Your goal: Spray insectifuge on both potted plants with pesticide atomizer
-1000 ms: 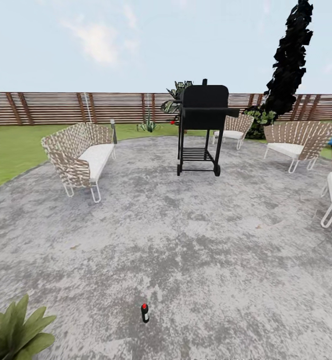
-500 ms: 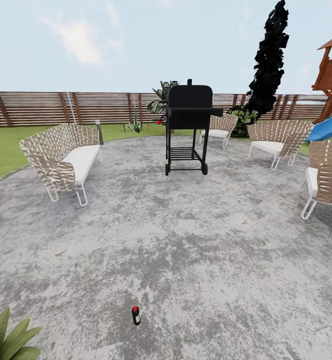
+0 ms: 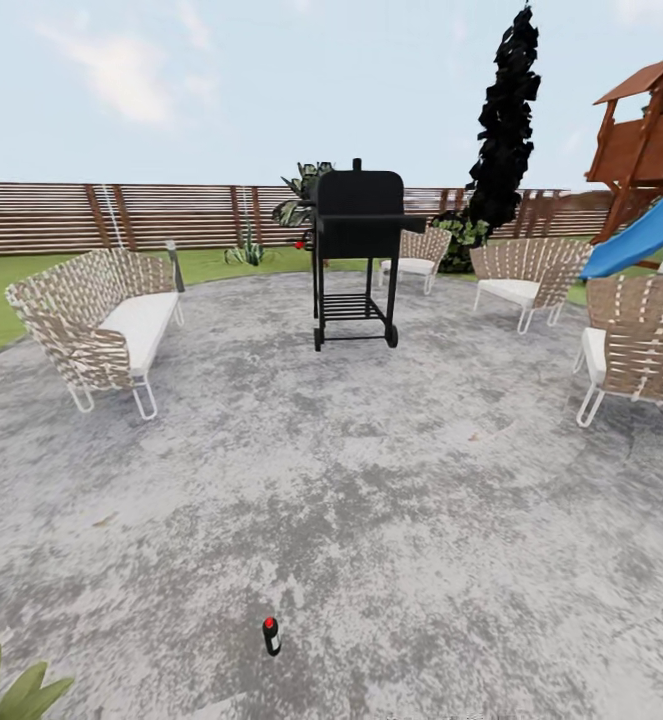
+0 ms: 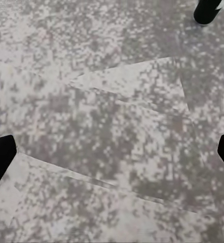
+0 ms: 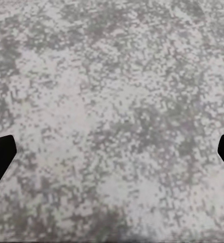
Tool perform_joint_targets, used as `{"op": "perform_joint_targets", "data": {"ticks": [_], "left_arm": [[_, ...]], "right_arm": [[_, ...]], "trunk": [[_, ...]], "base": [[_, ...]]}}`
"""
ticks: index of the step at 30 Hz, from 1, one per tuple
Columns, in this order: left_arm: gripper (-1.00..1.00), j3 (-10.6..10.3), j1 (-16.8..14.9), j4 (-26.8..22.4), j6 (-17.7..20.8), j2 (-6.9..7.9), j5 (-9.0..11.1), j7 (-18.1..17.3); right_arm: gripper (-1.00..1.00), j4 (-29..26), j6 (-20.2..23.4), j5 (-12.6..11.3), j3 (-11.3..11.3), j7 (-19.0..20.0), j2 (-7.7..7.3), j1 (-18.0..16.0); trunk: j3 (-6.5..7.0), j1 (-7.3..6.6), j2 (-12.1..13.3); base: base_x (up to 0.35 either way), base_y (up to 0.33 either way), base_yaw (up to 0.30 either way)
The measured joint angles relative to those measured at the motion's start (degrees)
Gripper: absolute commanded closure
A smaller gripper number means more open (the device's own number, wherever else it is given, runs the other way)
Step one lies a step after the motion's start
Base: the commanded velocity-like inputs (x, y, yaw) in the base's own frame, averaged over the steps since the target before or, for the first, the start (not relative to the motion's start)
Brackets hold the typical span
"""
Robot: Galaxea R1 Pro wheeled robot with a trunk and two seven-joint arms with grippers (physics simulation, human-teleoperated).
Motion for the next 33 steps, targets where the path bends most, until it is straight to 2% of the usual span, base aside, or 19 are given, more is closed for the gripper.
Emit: {"op": "perform_joint_targets", "data": {"ticks": [8,16,19,21,22,23,24,25,26,27,28,31,32,33], "left_arm": [[-1.0,0.02,0.0,-0.01,0.0,0.0,-0.01,0.0],[-1.0,0.08,-0.08,-0.45,0.12,-0.04,-0.09,0.09],[-1.0,0.19,-0.89,-1.01,0.63,-0.1,-0.02,0.15],[-1.0,0.2,-4.29,-1.92,1.22,-0.08,-0.1,0.16],[-1.0,0.18,-8.09,-1.84,3.71,0.07,-0.13,0.14],[-1.0,0.11,-13.1,-1.85,5.67,0.09,-0.19,0.12],[-1.0,0.1,-13.59,-1.84,6.8,0.11,-0.21,0.11],[-1.0,0.08,-16.98,-1.88,14.95,0.07,-0.28,0.08],[-1.0,0.04,-23.18,-1.9,15.79,0.03,-0.27,0.05],[-1.0,0.04,-24.97,-1.89,16.01,0.02,-0.26,0.04],[-1.0,0.05,-25.96,-1.76,16.59,0.06,-0.21,0.01],[-1.0,-0.27,-27.05,-1.71,16.8,-0.08,-0.22,0.03],[-1.0,-1.99,-26.79,-1.65,16.75,0.04,-0.25,0.08],[-1.0,-2.33,-26.67,-1.63,16.74,0.05,-0.25,0.08]], "right_arm": [[-1.0,0.08,0.01,0.0,0.0,0.0,0.0,0.0],[-1.0,-0.26,0.01,0.3,0.36,0.33,-0.05,-0.01],[-1.0,-2.55,0.1,0.31,0.37,0.08,-0.33,-0.06],[-1.0,-7.85,0.39,0.38,0.3,-0.07,-0.49,-0.15],[-1.0,-13.15,1.12,0.39,0.22,-0.14,-0.57,-1.16],[-1.0,-15.81,1.97,0.41,0.2,-0.16,-0.59,-2.25],[-1.0,-16.65,2.57,0.4,0.19,-0.17,-0.59,-2.83],[-1.0,-19.31,12.84,0.32,0.14,-0.19,-0.61,-6.22],[-1.0,-19.46,15.07,0.34,0.15,-0.2,-0.61,-14.78],[-1.0,-19.47,15.86,0.33,0.16,-0.21,-0.61,-19.14],[-1.0,-19.67,18.61,0.31,0.15,-0.21,-0.61,-21.9],[-1.0,-20.4,20.36,0.27,0.09,0.1,-0.71,-25.35],[-1.0,-20.63,20.66,0.36,0.2,0.22,-0.92,-25.98],[-1.0,-20.66,20.7,0.39,0.21,0.25,-0.95,-26.06]], "trunk": [[0.0,0.0,0.0],[0.0,0.0,0.0],[0.0,0.0,0.0],[0.01,0.0,0.0],[-0.01,0.0,0.0],[0.02,0.0,0.0],[0.01,0.0,0.0],[-0.02,0.0,0.0],[0.02,0.0,0.0],[0.02,0.0,0.0],[0.02,0.0,0.0],[0.01,0.0,0.0],[0.01,0.0,0.0],[0.0,0.0,0.0]], "base": [[0.0,0.222,-0.252],[0.0,0.028,-0.054],[0.0,0.003,-0.006],[0.0,0.001,-0.001],[0.0,0.0,0.0],[0.0,0.0,0.0],[0.0,0.0,0.0],[0.0,0.0,0.0],[0.0,0.0,0.0],[0.0,0.0,0.0],[0.0,0.0,0.0],[0.0,0.0,0.0],[0.0,0.0,0.0],[0.0,0.0,0.0]]}}
